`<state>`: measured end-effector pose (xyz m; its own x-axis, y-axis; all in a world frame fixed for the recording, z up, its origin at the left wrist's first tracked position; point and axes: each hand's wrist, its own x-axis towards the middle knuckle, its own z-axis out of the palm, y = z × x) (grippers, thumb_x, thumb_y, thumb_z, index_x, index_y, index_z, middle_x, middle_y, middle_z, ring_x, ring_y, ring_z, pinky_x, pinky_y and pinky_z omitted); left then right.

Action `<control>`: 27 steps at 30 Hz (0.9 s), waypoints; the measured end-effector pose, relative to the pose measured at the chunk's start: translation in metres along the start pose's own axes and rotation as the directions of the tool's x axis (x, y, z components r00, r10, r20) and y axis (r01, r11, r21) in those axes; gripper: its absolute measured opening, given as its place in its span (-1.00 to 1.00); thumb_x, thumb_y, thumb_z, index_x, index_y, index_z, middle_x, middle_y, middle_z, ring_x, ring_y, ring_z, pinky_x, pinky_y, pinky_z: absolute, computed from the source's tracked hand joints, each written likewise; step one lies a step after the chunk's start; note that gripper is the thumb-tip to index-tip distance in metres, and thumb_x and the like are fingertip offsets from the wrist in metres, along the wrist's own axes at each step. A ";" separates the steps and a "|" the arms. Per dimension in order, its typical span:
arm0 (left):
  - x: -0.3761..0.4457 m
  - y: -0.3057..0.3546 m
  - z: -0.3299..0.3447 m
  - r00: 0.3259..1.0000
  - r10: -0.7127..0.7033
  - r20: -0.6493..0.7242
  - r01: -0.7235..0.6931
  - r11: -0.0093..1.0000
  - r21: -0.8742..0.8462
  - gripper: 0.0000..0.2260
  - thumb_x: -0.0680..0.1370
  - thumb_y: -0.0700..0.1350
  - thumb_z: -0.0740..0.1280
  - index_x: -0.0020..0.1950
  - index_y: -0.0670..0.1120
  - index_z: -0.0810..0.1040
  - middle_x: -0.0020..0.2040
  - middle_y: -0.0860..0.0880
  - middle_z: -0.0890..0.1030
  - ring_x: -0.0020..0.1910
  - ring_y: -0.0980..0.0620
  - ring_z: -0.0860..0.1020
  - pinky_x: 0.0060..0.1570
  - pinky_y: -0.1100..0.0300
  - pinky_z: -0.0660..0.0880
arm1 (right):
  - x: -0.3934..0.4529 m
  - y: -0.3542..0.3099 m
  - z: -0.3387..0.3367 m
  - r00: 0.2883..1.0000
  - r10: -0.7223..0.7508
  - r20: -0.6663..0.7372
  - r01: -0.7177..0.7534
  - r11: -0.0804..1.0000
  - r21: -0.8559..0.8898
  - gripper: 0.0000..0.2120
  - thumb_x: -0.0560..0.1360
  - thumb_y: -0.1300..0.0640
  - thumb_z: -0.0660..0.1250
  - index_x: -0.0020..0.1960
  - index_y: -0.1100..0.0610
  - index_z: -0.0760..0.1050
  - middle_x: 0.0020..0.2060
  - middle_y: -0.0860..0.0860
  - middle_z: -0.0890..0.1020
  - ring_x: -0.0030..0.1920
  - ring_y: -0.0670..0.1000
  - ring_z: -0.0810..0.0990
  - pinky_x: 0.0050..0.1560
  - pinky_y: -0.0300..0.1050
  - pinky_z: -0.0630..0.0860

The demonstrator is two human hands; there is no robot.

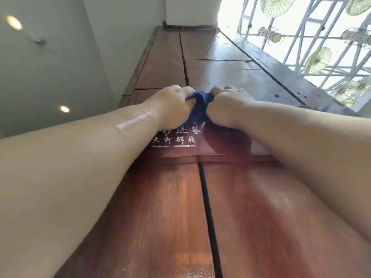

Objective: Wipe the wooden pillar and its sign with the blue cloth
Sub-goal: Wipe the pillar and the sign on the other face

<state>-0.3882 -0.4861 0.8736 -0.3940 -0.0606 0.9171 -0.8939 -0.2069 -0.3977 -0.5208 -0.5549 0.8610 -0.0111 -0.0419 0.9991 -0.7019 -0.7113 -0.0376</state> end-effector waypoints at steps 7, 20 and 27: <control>-0.021 -0.028 -0.018 0.998 0.037 -0.043 -0.037 0.999 0.002 -0.69 0.62 0.01 0.06 0.32 0.08 0.42 0.25 -0.13 0.44 0.27 -0.15 0.40 0.19 0.07 0.32 | 0.001 -0.021 0.013 0.996 -0.062 -0.062 0.064 0.998 0.029 -0.58 0.42 0.16 0.14 0.27 -0.05 0.32 0.15 0.03 0.40 0.23 0.14 0.37 0.17 0.00 0.42; -0.028 0.027 -0.020 0.985 0.163 -0.065 -0.145 0.965 0.221 -0.70 0.47 -0.19 0.25 0.18 0.04 0.45 -0.02 -0.02 0.36 -0.11 -0.15 0.46 -0.15 0.11 0.32 | -0.039 0.051 -0.020 0.886 -0.414 -0.207 0.424 0.906 0.002 -0.62 0.40 0.24 0.25 0.19 0.02 0.45 -0.06 0.00 0.42 -0.06 0.10 0.44 -0.05 -0.03 0.49; -0.004 0.138 0.006 0.940 0.337 -0.056 -0.328 0.936 0.131 -0.71 0.46 -0.10 0.19 0.17 0.03 0.46 0.02 -0.07 0.43 -0.17 -0.11 0.45 -0.15 0.08 0.39 | -0.070 0.182 -0.048 0.857 -0.433 -0.280 0.457 0.889 0.021 -0.54 0.40 0.24 0.23 0.26 -0.05 0.42 0.05 0.07 0.50 -0.04 0.20 0.51 -0.05 0.08 0.51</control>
<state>-0.5089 -0.5198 0.8156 -0.6836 -0.0722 0.7262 -0.6790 -0.3018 -0.6692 -0.6816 -0.6477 0.7854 0.0952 0.4688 0.8782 -0.6146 -0.6663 0.4223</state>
